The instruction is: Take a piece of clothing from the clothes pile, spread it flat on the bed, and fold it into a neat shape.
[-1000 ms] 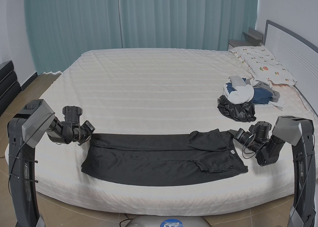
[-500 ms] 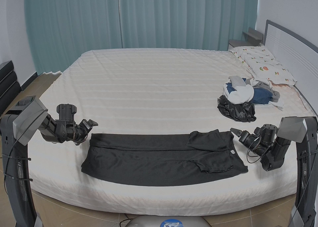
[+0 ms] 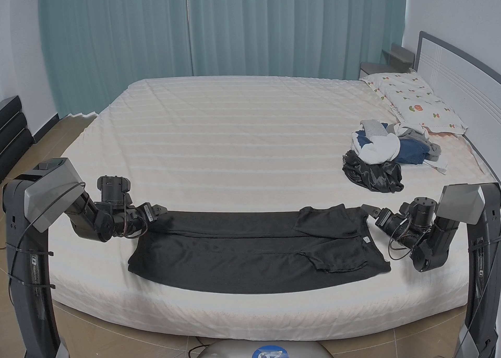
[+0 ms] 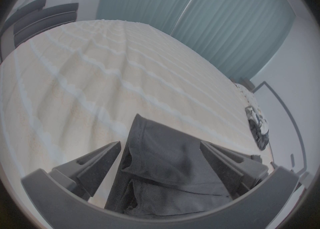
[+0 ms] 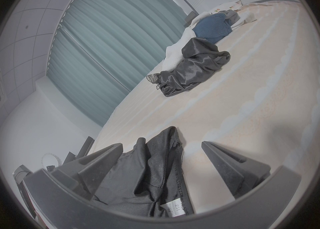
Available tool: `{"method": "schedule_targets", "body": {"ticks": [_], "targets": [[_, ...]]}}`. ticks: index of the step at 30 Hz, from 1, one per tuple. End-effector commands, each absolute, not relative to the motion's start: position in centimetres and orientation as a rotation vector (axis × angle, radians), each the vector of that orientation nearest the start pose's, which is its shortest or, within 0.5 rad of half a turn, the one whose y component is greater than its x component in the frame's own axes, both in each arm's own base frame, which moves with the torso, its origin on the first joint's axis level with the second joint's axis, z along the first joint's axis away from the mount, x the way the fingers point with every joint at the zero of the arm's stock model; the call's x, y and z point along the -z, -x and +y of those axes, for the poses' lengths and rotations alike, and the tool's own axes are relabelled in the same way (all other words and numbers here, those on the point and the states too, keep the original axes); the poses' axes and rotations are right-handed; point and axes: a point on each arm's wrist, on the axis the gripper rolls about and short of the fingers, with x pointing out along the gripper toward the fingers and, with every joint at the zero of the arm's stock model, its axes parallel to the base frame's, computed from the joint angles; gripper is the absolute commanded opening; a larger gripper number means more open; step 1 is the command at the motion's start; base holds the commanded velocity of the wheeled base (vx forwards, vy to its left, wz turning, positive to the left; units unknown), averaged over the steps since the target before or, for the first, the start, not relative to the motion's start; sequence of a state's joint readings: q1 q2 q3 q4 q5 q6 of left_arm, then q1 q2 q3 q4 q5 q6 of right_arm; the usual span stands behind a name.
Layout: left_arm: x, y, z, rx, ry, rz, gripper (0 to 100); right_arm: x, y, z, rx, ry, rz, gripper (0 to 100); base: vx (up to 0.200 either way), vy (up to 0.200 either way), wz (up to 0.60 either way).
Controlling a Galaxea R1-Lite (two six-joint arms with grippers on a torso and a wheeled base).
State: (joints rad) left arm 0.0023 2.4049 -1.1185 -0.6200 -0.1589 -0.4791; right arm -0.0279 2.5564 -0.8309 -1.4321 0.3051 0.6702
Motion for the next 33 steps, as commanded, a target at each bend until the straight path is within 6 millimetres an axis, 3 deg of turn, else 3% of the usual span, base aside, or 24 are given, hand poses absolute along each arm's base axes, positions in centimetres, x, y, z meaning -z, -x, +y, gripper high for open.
{"method": "schedule_targets", "body": {"ticks": [1, 18, 19, 26, 33], "targets": [[2.5, -41.9, -0.7, 0.006, 0.46, 0.737, 100, 4.8, -39.4, -0.3, -0.171, -0.708, 0.376, 100, 0.0, 0.0, 0.0], [3.6, -40.5, -1.6, 0.062, 0.353, 0.71, 100, 4.8, -39.3, 0.0, -0.177, -0.707, 0.38, 100, 0.0, 0.0, 0.0], [3.7, -40.5, -1.6, 0.061, 0.354, 0.712, 0, 4.8, -39.3, 0.0, -0.177, -0.707, 0.38, 100, 0.0, 0.0, 0.0], [3.5, -39.6, -1.6, 0.065, 0.326, 0.726, 0, 4.8, -39.2, 0.0, -0.176, -0.708, 0.385, 100, 0.0, 0.0, 0.0], [2.8, -40.0, -1.5, 0.06, 0.33, 0.66, 0, 4.6, -39.1, 0.0, -0.178, -0.707, 0.382, 100, 0.0, 0.0, 0.0]]}}
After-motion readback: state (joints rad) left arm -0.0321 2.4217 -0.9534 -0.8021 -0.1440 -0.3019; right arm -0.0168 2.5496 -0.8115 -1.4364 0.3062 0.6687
